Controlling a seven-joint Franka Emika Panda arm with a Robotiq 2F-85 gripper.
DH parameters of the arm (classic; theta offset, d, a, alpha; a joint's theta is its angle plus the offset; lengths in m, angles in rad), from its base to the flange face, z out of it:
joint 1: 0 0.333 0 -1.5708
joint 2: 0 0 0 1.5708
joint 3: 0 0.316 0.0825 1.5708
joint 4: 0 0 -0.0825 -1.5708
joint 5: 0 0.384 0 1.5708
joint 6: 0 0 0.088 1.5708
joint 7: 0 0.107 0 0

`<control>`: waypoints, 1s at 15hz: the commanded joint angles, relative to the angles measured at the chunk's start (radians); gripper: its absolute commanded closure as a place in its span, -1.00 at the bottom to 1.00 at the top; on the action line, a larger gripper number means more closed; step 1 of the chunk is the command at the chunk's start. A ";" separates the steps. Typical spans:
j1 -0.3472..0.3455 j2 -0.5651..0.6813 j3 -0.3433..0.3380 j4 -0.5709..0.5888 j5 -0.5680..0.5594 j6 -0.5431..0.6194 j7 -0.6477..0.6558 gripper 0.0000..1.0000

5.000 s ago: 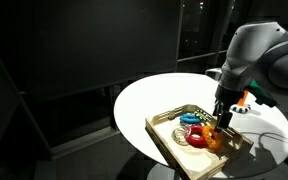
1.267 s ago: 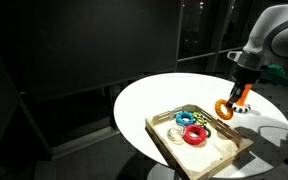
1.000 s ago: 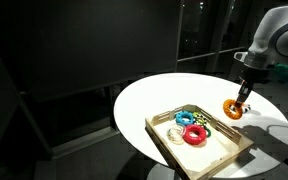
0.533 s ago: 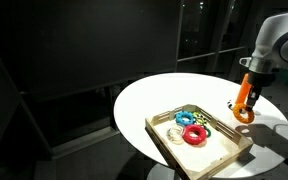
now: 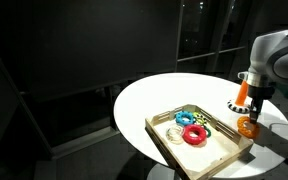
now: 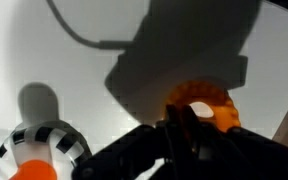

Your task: Remove the orange circular object from the box

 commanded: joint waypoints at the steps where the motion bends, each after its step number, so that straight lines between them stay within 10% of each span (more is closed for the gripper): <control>1: -0.002 0.032 0.000 0.035 -0.013 -0.040 0.021 0.68; 2: -0.002 0.032 0.000 0.038 -0.014 -0.045 0.022 0.30; 11: -0.008 -0.065 0.045 0.007 0.049 -0.062 -0.060 -0.98; 15: -0.005 -0.120 0.077 0.004 0.158 -0.114 -0.126 -1.00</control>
